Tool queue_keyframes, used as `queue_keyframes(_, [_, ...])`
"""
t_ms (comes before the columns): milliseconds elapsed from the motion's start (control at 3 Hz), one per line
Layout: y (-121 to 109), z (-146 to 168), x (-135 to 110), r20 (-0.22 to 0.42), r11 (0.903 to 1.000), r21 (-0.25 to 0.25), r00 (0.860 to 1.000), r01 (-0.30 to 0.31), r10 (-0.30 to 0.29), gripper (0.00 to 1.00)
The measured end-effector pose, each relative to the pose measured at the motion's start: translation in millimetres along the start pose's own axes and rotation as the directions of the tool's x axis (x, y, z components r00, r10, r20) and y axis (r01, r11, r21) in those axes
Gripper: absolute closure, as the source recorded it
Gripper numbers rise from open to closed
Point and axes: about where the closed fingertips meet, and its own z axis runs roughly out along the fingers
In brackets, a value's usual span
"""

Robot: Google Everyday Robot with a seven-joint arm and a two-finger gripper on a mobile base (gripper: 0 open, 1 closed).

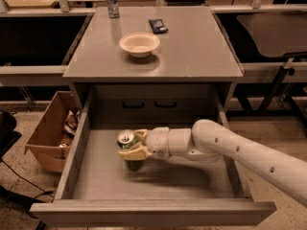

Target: Place green can into top drawer

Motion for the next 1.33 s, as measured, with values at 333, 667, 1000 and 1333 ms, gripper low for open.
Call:
queue_keyframes(333, [0.0, 0.0, 0.0, 0.000, 1.0000, 0.000, 1.000, 0.000, 0.000, 0.59])
queue_keyframes(667, [0.0, 0.1, 0.0, 0.000, 1.0000, 0.000, 1.000, 0.000, 0.000, 0.36])
queue_keyframes(1000, [0.0, 0.1, 0.0, 0.000, 1.0000, 0.000, 1.000, 0.000, 0.000, 0.13])
queue_keyframes(1333, [0.1, 0.1, 0.0, 0.000, 1.0000, 0.000, 1.000, 0.000, 0.000, 0.00])
